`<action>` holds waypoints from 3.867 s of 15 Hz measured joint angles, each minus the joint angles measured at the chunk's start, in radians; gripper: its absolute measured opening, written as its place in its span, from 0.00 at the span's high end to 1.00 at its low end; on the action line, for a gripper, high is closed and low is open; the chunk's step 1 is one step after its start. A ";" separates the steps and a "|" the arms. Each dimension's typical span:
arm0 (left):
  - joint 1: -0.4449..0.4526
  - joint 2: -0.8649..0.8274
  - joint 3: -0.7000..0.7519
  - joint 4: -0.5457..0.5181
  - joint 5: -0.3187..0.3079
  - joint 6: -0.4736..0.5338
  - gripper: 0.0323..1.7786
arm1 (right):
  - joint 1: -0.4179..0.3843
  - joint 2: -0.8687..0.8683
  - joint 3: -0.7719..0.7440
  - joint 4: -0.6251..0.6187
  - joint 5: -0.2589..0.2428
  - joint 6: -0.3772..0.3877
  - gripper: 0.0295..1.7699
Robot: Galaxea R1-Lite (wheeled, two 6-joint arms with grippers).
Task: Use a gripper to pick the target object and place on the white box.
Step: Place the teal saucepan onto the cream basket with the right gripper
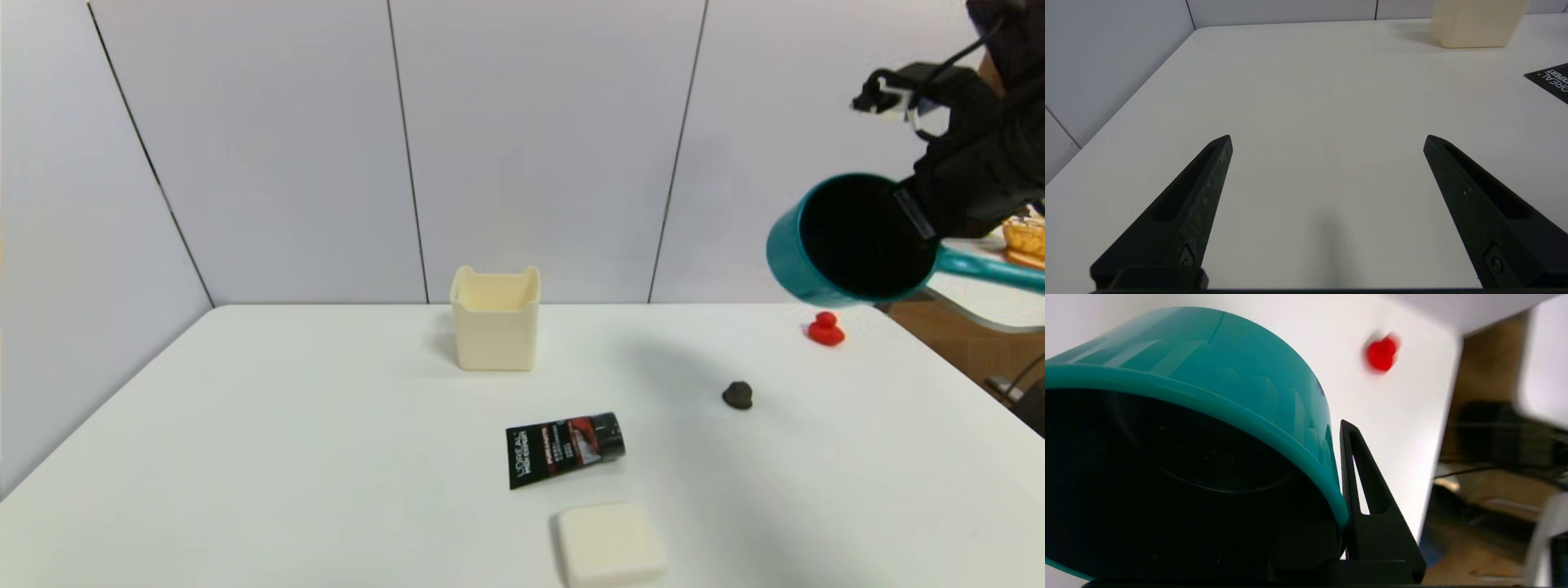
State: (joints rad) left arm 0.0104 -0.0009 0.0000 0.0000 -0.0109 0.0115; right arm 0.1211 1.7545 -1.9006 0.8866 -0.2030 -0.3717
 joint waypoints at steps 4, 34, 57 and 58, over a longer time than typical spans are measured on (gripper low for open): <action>0.000 0.000 0.000 0.000 0.000 0.001 0.05 | 0.029 0.063 -0.062 -0.384 -0.073 -0.169 0.94; 0.000 0.000 0.000 0.000 0.000 0.000 0.05 | 0.545 0.589 -0.063 -1.324 0.056 -0.575 0.94; 0.000 0.000 0.000 0.000 0.000 0.001 0.05 | 0.505 0.586 -0.061 -1.234 0.006 -0.558 0.94; 0.000 0.000 0.000 0.000 0.000 0.000 0.05 | 0.505 0.586 -0.061 -1.235 0.006 -0.558 0.94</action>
State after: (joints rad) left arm 0.0104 -0.0009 0.0000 0.0000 -0.0104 0.0119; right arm 0.6262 2.3404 -1.9617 -0.3481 -0.1970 -0.9298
